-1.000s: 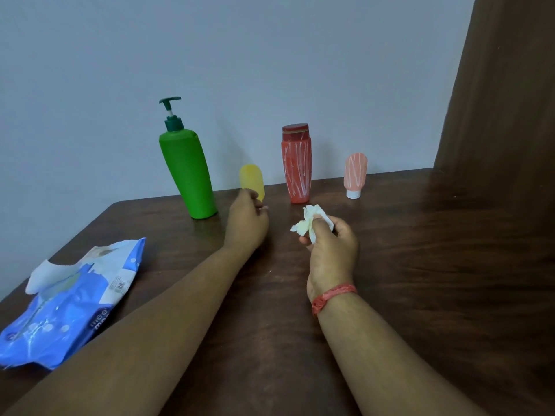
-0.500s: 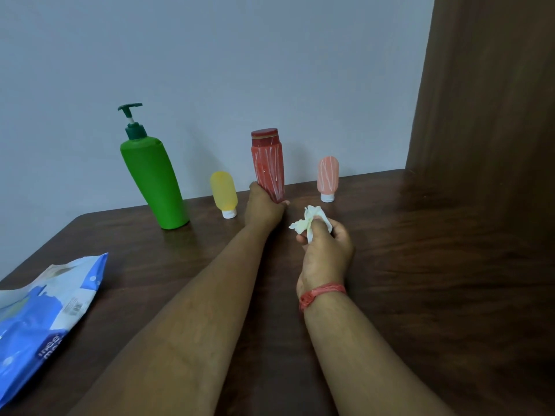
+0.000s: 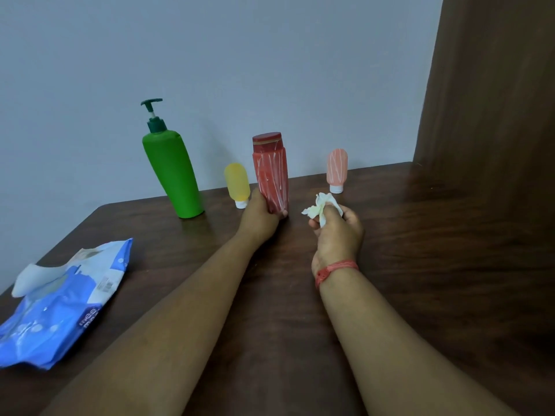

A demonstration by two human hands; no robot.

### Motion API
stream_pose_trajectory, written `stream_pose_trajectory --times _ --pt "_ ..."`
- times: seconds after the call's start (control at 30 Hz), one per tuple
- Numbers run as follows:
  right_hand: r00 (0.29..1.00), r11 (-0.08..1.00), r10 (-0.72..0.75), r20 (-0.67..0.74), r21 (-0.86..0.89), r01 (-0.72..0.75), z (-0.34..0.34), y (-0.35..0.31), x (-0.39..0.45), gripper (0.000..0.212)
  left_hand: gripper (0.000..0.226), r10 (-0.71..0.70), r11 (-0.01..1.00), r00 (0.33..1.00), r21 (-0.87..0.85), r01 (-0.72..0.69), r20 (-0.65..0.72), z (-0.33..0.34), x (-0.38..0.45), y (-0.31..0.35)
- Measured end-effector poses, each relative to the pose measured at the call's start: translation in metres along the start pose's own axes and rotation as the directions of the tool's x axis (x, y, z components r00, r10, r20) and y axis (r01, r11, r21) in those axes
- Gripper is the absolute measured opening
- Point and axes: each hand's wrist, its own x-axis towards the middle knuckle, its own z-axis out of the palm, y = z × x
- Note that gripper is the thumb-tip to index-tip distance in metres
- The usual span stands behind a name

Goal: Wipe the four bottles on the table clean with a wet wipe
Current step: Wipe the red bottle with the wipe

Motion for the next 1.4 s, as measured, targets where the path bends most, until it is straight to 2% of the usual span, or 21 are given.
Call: stream_pose_trajectory --times 0.17,0.37,0.53,0.63,0.7,0.77,0.83,1.03,1.2,1.3,1.4 --pt "0.992 0.987 -0.041 0.116 -0.149 0.058 0.0 -0.003 -0.017 0.018 0.071 0.029 0.996 0.996 -0.081 -0.022 0.083 -0.038 -0.069 -0.006" --pt "0.904 0.861 -0.121 0.409 -0.41 0.301 0.003 0.0 -0.04 0.01 0.072 0.041 0.996 0.984 -0.079 -0.027 0.175 -0.084 -0.145 -0.022" --pt "0.78 0.701 -0.151 0.608 -0.49 0.518 0.005 0.001 -0.06 0.009 0.078 0.002 0.985 0.987 -0.173 0.026 0.161 -0.11 -0.17 -0.032" --pt "0.669 0.62 -0.231 0.707 -0.423 0.661 0.008 -0.003 -0.071 0.007 0.076 -0.027 0.971 0.985 -0.231 0.067 0.169 -0.116 -0.171 -0.03" --pt "0.568 0.524 -0.319 0.759 -0.358 0.773 0.009 -0.006 -0.077 0.009 0.077 -0.023 0.973 0.979 -0.222 0.07 0.204 -0.118 -0.171 -0.029" --pt "0.46 0.392 -0.4 0.793 -0.305 0.868 0.01 -0.008 -0.079 0.008 0.08 -0.007 0.981 0.974 -0.186 0.05 0.228 -0.121 -0.169 -0.031" --pt "0.397 0.3 -0.455 0.797 -0.283 0.911 0.01 -0.007 -0.077 0.008 0.081 0.007 0.992 0.97 -0.123 0.024 0.242 -0.125 -0.166 -0.035" --pt "0.354 0.155 -0.527 0.772 -0.322 0.934 0.017 -0.007 -0.075 0.015 0.084 0.037 0.998 0.964 -0.063 -0.021 0.262 -0.127 -0.162 -0.038" --pt "0.293 0.125 -0.471 0.832 -0.266 0.956 0.017 -0.002 -0.078 0.017 0.084 0.048 0.998 0.964 -0.063 -0.033 0.263 -0.128 -0.163 -0.035" --pt "0.216 0.064 -0.412 0.885 -0.208 0.976 0.014 -0.003 -0.079 0.021 0.085 0.041 0.997 0.963 -0.068 -0.023 0.265 -0.129 -0.163 -0.035" --pt "0.205 -0.01 -0.472 0.858 -0.238 0.971 0.015 -0.009 -0.079 0.018 0.085 0.047 0.997 0.961 -0.067 -0.03 0.273 -0.128 -0.164 -0.034"
